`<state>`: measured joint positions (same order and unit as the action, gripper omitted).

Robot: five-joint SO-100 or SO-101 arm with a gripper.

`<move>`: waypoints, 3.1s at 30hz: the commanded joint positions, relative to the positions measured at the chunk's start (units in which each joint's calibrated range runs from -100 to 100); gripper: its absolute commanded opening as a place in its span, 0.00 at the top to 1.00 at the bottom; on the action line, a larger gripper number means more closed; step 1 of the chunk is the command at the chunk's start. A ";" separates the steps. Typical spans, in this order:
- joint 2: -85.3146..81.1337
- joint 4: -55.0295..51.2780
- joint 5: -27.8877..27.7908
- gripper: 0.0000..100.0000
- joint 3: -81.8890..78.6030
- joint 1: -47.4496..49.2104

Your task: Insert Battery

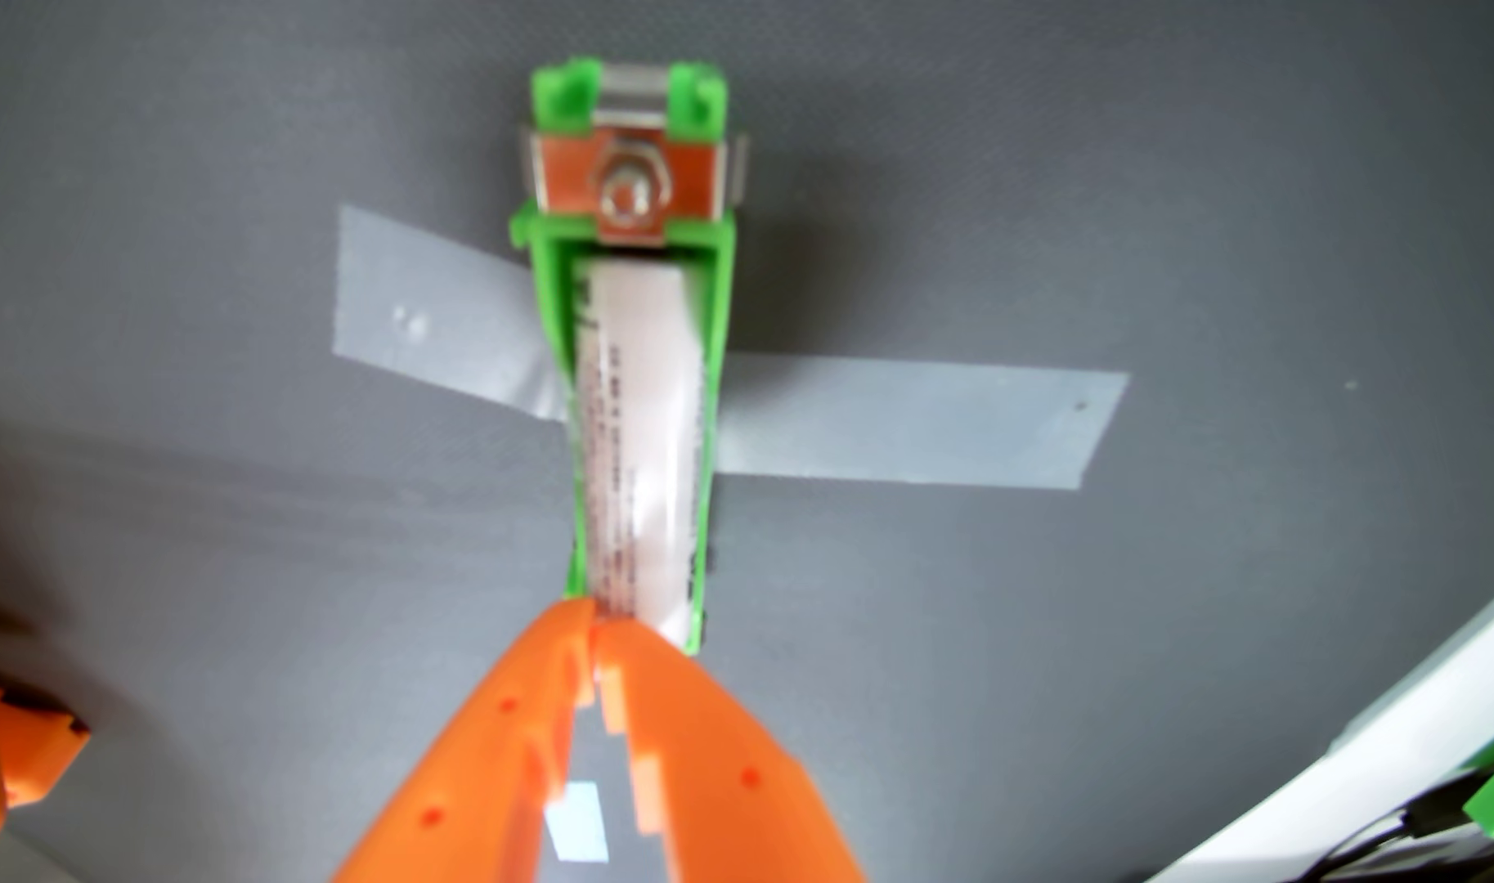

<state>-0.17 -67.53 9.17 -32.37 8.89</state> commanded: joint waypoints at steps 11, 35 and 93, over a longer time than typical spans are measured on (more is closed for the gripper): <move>-0.38 6.31 -0.11 0.98 -4.42 -0.63; -1.13 -1.82 -0.16 0.98 6.12 0.67; -0.29 4.45 -0.47 0.98 -6.31 -9.36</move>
<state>-0.17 -65.69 8.71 -37.34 0.78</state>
